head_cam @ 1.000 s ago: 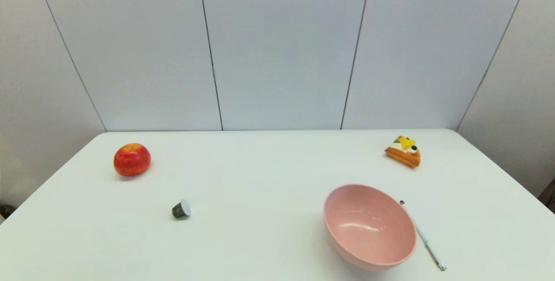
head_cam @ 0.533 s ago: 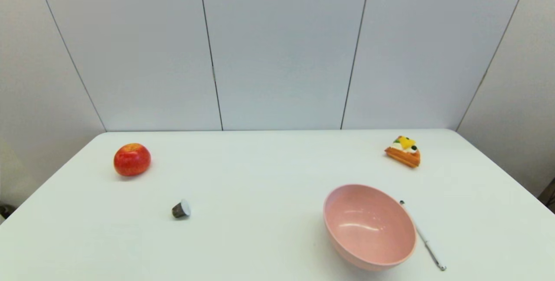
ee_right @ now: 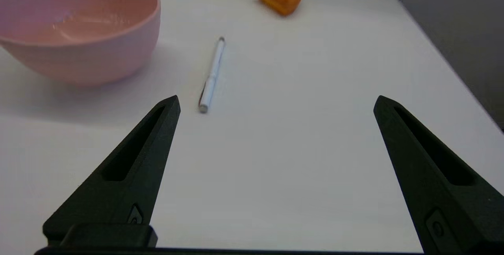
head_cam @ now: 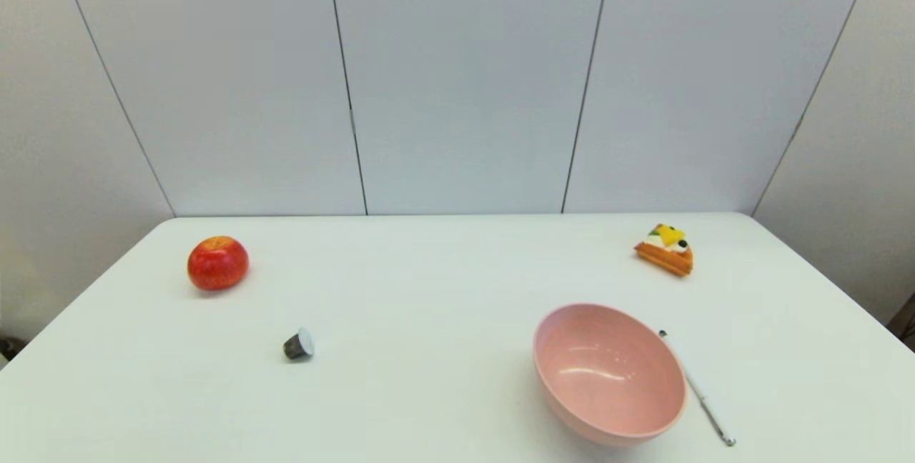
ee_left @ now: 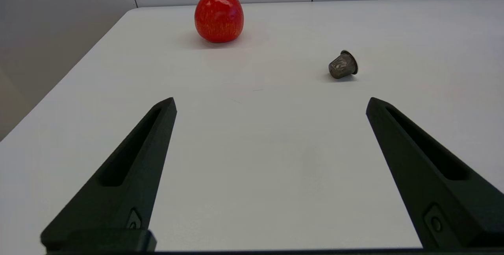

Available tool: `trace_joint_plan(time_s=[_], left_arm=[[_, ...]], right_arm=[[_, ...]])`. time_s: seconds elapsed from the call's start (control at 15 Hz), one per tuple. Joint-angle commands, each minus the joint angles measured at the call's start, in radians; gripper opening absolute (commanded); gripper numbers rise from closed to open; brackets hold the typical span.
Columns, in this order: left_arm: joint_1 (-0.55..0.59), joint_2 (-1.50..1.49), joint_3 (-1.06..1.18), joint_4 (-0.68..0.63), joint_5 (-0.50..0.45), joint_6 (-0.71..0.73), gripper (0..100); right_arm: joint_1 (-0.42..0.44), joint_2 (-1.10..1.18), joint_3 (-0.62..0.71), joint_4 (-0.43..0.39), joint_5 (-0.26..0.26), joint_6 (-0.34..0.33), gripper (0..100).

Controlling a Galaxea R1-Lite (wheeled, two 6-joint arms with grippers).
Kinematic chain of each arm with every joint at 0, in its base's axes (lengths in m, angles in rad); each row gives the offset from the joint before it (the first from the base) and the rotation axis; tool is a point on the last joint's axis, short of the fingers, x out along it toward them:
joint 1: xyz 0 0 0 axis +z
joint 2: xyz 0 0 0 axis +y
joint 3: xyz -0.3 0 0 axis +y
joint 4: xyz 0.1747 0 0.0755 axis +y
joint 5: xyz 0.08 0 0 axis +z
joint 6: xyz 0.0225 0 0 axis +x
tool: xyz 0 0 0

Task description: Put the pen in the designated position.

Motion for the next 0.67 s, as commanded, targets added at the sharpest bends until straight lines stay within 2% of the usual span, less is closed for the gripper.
trace_joint_plan(time_s=[0.07, 0.67], left_arm=[[0.000, 0.001, 0.000, -0.001, 0.001, -0.004, 100], [0.000, 0.001, 0.000, -0.001, 0.001, -0.007, 100]], right_arm=[[-0.005, -0.086, 0.002, -0.003, -0.049, 0.108, 100], [-0.005, -0.084, 0.002, -0.001, -0.054, 0.117, 100]])
